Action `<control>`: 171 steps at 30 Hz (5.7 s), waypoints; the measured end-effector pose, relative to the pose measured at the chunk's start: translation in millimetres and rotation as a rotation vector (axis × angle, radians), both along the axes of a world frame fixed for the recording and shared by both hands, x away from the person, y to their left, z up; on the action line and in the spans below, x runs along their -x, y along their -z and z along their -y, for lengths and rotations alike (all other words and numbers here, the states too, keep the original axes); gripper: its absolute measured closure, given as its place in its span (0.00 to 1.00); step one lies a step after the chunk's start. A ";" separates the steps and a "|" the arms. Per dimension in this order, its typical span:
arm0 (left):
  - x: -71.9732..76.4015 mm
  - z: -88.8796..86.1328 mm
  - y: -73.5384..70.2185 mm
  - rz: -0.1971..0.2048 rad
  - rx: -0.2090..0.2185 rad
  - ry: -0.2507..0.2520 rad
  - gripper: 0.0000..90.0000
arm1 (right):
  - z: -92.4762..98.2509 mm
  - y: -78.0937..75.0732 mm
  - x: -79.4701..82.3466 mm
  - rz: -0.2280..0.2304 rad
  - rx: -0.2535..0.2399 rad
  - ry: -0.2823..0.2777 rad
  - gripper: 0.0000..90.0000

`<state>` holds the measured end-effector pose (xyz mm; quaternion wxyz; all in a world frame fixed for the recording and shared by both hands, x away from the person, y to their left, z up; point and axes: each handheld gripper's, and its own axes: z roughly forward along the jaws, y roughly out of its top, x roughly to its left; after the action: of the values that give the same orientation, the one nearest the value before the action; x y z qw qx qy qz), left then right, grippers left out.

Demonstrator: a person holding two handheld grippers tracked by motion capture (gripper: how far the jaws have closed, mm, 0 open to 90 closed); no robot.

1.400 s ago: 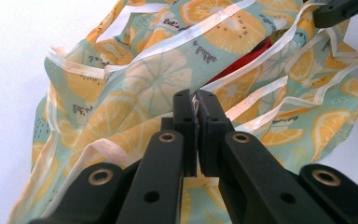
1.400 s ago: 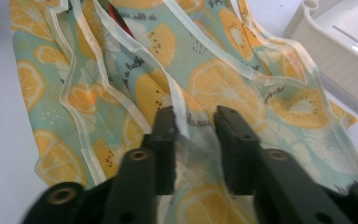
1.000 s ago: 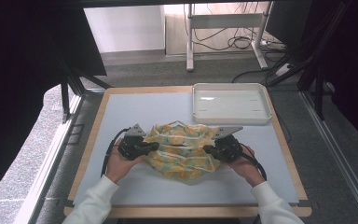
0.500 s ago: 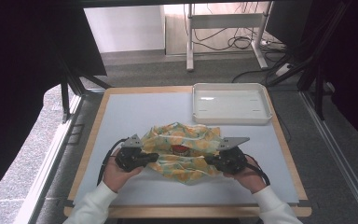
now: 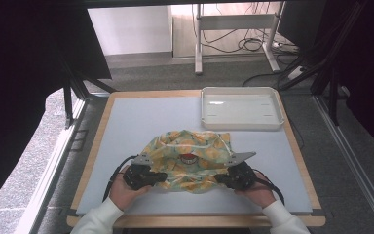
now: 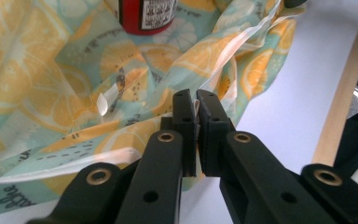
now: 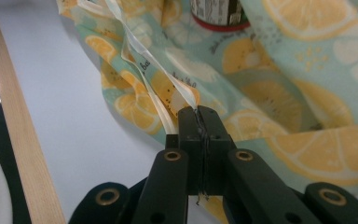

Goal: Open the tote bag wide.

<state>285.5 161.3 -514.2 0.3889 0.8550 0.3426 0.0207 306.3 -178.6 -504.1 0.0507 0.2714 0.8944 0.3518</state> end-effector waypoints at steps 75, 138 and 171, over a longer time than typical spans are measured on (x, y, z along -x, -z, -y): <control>-46.3 1.0 -35.0 0.063 0.026 -0.037 1.00 | -18.1 -56.6 -28.9 0.153 -0.174 0.086 0.97; -97.2 7.3 -3.6 0.051 -0.062 -0.196 1.00 | -38.8 -14.1 -108.3 0.026 -0.061 0.240 0.99; -101.4 1.2 9.2 -0.030 -0.061 -0.196 1.00 | -41.4 -22.2 -78.1 0.031 -0.044 0.188 0.99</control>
<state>386.9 160.1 -523.5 0.3535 0.8292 0.4294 0.0563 384.3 -137.2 -481.9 0.0915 0.3496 0.8563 0.3691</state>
